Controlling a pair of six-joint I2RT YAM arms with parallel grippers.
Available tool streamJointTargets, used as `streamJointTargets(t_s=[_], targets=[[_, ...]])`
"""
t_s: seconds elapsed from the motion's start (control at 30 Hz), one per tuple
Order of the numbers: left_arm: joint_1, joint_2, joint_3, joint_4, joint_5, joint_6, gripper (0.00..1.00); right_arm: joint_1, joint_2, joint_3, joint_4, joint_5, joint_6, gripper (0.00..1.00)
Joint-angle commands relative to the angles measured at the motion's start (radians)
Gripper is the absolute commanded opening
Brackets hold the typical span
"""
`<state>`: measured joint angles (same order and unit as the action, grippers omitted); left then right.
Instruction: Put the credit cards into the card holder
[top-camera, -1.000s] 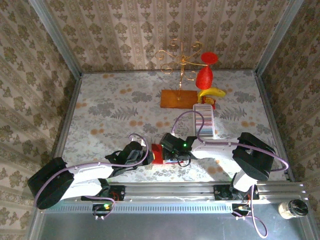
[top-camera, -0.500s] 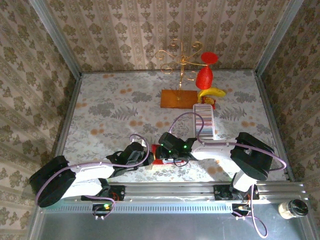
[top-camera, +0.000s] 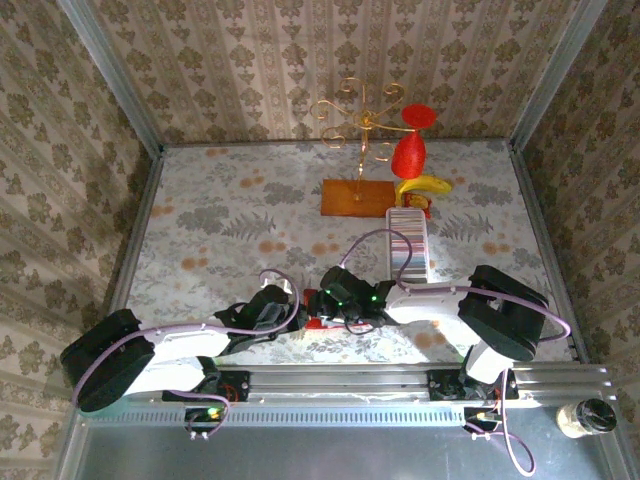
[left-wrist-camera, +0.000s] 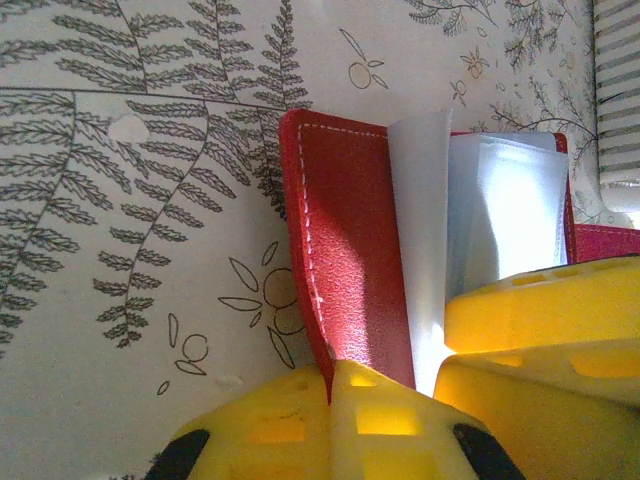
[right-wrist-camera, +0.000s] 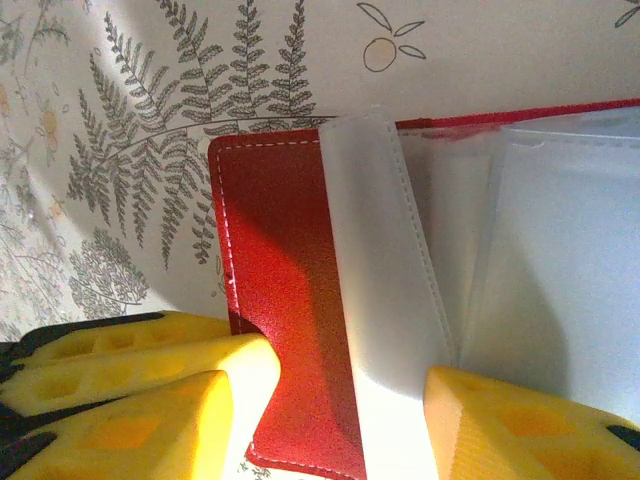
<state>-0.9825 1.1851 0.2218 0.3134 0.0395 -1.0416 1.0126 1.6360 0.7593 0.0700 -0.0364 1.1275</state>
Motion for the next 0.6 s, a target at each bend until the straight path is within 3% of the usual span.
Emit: streamJointTargets(t_s=[0.0, 0.3, 0.57], targets=[[-0.018, 0.008, -0.018, 0.032, -0.013, -0.02, 0.05, 0.009, -0.008, -0.02, 0.113, -0.029, 0.048, 0.54], [-0.024, 0.017, -0.019, 0.033, -0.032, -0.029, 0.06, 0.009, -0.05, -0.078, 0.239, -0.012, 0.104, 0.54], [-0.026, 0.016, -0.021, 0.029, -0.041, -0.035, 0.06, 0.008, -0.1, -0.095, 0.24, 0.036, 0.116, 0.55]])
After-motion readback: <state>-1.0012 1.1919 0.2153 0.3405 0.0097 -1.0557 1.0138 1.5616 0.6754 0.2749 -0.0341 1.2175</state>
